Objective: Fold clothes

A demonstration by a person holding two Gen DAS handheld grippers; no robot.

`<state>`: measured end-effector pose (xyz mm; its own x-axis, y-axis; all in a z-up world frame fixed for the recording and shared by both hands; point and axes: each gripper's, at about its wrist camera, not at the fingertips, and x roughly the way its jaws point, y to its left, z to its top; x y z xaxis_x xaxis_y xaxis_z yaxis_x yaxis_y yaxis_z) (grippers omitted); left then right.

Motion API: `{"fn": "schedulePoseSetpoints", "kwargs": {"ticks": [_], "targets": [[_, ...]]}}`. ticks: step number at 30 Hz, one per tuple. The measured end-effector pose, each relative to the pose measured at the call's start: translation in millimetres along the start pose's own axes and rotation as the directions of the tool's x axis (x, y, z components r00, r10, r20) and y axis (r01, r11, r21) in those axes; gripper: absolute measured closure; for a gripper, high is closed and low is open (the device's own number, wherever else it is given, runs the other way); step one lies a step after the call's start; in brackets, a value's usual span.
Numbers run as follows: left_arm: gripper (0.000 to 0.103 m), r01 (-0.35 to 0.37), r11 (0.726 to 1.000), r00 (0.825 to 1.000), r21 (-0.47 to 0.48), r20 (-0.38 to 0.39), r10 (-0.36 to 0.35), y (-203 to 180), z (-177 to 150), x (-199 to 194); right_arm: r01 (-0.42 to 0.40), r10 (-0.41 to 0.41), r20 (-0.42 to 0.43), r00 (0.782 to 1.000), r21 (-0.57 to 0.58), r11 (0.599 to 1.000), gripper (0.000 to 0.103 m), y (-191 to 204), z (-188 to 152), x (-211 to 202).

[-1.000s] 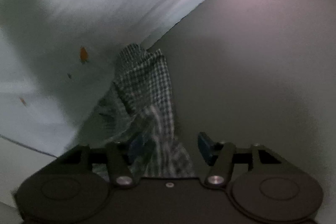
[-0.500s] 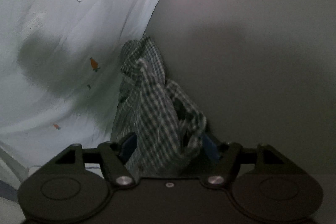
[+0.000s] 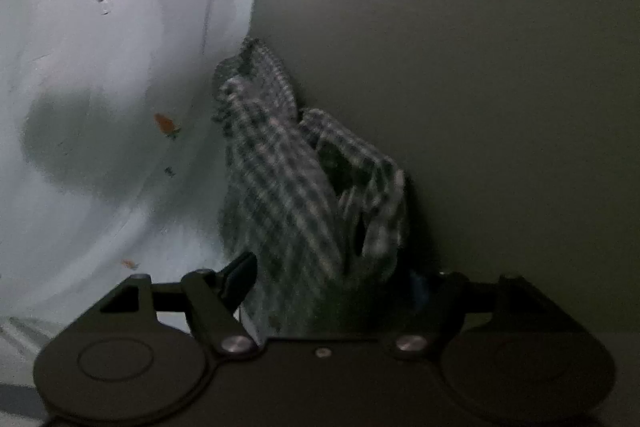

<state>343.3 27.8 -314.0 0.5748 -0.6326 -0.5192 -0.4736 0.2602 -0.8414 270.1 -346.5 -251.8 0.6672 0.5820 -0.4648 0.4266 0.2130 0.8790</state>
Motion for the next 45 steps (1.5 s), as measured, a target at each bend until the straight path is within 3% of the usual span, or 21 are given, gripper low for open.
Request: {"fn": "schedulePoseSetpoints", "kwargs": {"ticks": [1,4,6,10,13,17,21,26,29,33,36,41,45], "targets": [[0.013,0.0,1.0,1.0,-0.016,0.011,0.0,-0.5,1.6,0.0,0.012,-0.012,-0.007,1.0,0.015,1.0,0.043,-1.1,2.7,5.2],[0.032,-0.031,0.999,0.998,-0.009,0.053,0.031,-9.0,6.9,0.7,0.027,-0.025,-0.03,0.999,0.081,0.996,0.074,-6.3,9.8,13.9],[0.044,-0.035,0.999,0.997,0.005,0.065,0.035,-15.6,9.4,3.2,0.019,-0.014,-0.04,0.999,0.106,0.994,0.083,-6.2,11.8,15.9],[0.086,-0.046,0.998,0.996,0.031,0.074,0.043,-29.4,9.7,5.3,0.026,-0.021,-0.048,0.999,0.09,0.996,0.088,2.6,11.5,12.1],[0.09,-0.025,0.999,0.997,0.043,0.077,0.022,-39.8,3.7,-4.2,0.024,-0.021,-0.049,0.999,0.063,0.998,0.09,10.8,9.9,0.5],[0.091,0.04,0.997,0.996,0.069,0.072,-0.045,-54.7,-16.6,-29.9,-0.041,0.043,-0.035,0.998,0.061,0.997,0.09,21.1,-1.9,-27.7],[0.091,0.058,0.994,0.995,0.094,0.078,-0.066,-64.5,-43.9,-64.7,-0.089,0.092,-0.04,0.995,0.088,0.992,0.09,27.5,-20.2,-56.3],[0.091,0.047,0.999,0.997,-0.002,0.068,-0.047,-60.0,-81.1,-119.0,-0.072,0.093,-0.101,0.991,0.195,0.978,0.09,25.8,-55.4,-95.8],[0.091,0.007,1.0,0.998,-0.004,0.066,-0.006,-60.9,-98.8,-142.6,-0.035,0.069,-0.137,0.988,0.231,0.972,0.09,22.4,-77.3,-123.6],[0.091,-0.041,0.992,0.998,-0.117,0.046,0.047,-42.0,-97.7,-137.1,0.036,0.022,-0.172,0.985,0.328,0.944,0.09,5.2,-84.0,-122.4],[0.091,-0.021,0.982,0.999,-0.187,0.044,0.03,-36.7,-94.8,-134.3,0.07,0.006,-0.174,0.985,0.43,0.9,0.09,-5.0,-85.5,-119.1],[0.09,0.022,0.98,0.997,-0.198,0.071,-0.009,-52.6,-84.2,-126.8,0.042,0.043,-0.161,0.986,0.493,0.869,0.089,0.3,-81.6,-111.4],[0.089,0.057,0.96,0.996,-0.273,0.077,-0.038,-54.2,-76.0,-125.6,0.032,0.059,-0.156,0.986,0.525,0.85,0.087,10.0,-72.6,-106.4]]}}
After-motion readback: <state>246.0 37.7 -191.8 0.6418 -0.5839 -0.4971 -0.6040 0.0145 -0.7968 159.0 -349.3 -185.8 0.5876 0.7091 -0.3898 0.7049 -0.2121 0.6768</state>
